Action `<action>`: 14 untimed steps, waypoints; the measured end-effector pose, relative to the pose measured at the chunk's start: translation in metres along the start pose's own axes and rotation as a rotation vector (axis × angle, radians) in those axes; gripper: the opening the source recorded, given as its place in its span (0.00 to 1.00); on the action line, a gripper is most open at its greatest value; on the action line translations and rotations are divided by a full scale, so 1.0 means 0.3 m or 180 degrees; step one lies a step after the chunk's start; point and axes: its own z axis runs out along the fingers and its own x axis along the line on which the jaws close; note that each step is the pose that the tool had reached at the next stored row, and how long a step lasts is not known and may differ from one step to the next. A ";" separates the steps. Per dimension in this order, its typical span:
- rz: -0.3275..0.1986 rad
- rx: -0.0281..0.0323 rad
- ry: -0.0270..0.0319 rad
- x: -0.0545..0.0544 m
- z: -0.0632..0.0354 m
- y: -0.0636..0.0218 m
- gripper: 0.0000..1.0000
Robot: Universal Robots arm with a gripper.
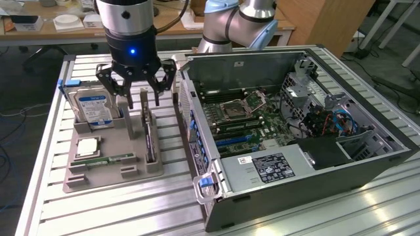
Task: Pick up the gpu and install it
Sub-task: 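Pick up the gpu and move the gpu toward the slot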
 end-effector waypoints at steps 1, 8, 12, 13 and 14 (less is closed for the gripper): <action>0.0000 0.0000 -0.0005 0.000 0.004 0.000 0.59; -0.0001 -0.0002 -0.0032 -0.001 0.039 -0.025 0.59; 0.0000 -0.0002 -0.0013 -0.001 0.059 -0.044 0.59; 0.0000 -0.0002 -0.0013 -0.001 0.065 -0.047 0.59; 0.0000 -0.0002 -0.0013 -0.001 0.071 -0.049 0.59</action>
